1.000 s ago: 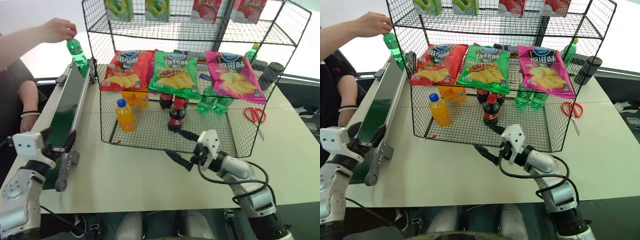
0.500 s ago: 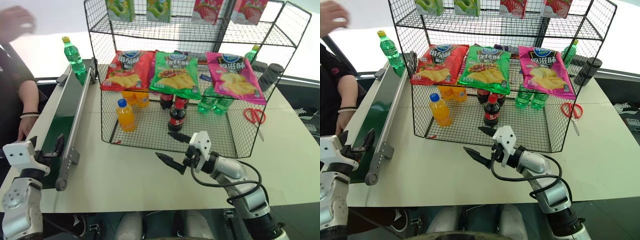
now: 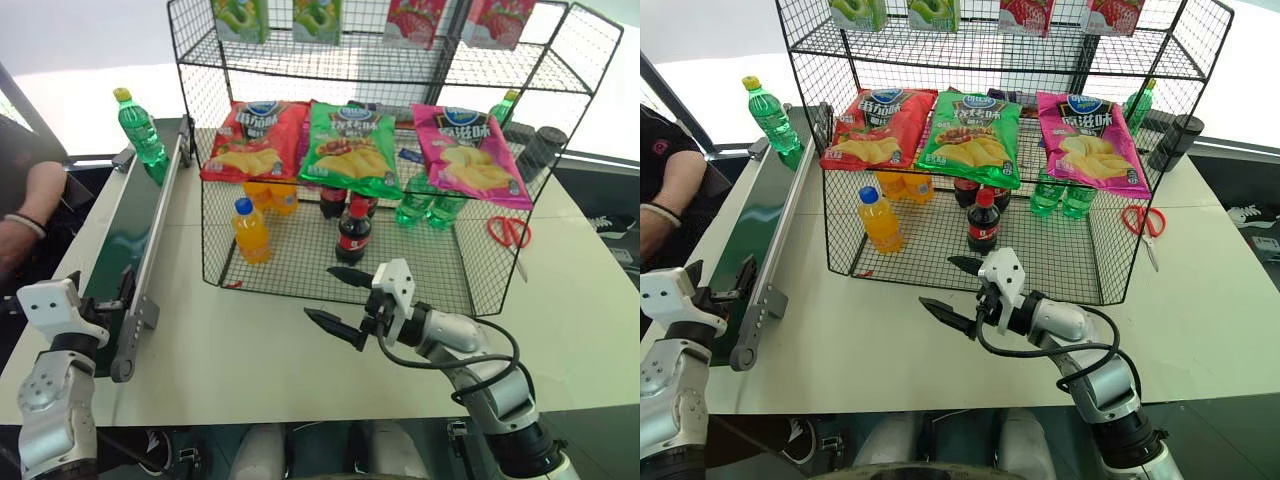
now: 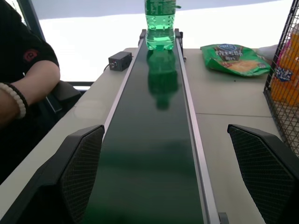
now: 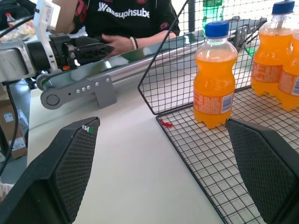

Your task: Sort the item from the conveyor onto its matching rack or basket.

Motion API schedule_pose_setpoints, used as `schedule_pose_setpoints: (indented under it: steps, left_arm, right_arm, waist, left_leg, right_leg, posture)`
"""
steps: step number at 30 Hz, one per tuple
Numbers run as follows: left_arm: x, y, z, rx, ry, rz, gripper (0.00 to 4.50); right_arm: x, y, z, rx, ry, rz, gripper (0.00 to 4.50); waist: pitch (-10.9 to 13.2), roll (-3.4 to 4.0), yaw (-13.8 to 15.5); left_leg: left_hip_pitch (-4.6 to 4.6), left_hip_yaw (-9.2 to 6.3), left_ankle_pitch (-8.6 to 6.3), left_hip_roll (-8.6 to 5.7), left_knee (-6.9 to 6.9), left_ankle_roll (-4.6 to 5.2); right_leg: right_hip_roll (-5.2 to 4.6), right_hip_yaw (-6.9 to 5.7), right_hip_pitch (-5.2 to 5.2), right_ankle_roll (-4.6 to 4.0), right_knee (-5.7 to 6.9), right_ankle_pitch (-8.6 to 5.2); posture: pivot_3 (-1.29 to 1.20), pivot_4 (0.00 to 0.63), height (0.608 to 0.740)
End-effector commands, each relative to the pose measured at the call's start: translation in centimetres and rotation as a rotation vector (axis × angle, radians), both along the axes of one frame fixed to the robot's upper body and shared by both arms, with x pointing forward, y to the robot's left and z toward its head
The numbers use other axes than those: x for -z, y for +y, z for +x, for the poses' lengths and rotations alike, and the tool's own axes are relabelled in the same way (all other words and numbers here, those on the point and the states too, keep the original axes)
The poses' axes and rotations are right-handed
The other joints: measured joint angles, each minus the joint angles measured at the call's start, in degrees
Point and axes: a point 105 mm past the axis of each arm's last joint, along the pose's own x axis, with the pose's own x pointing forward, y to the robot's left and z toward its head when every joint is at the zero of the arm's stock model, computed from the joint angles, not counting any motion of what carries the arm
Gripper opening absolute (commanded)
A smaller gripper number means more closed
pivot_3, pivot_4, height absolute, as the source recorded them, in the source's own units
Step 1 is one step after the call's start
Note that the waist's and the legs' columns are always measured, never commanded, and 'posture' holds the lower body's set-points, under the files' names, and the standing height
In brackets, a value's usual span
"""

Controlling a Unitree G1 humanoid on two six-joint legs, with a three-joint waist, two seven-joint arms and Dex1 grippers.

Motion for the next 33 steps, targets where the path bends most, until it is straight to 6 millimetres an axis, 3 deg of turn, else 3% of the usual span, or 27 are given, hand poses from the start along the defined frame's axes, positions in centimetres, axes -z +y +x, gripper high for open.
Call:
schedule_pose_setpoints:
  steps: [1,33]
  left_arm:
    - [-0.6,0.5,-0.2,-0.036,-0.035,0.016,4.50]
    - [-0.8,2.2,-0.3,-0.166,-0.122,-0.049,4.50]
  right_arm:
    - [-1.8,0.7,-0.5,-0.041,-0.061,0.040,4.47]
    - [-1.8,1.1,-0.5,-0.077,-0.059,0.047,4.47]
  waist:
    - [0.00,0.00,0.00]
    - [-0.01,-0.02,0.00]
  left_leg:
    - [0.00,0.00,0.00,0.00,0.00,0.00]
    - [-0.02,0.00,0.00,-0.01,-0.02,0.00]
  right_leg:
    - [0.00,0.00,0.00,0.00,0.00,0.00]
    - [0.00,-0.02,-0.02,0.00,-0.01,0.00]
  posture:
    - [0.00,0.150,0.724]
    - [0.00,0.150,0.724]
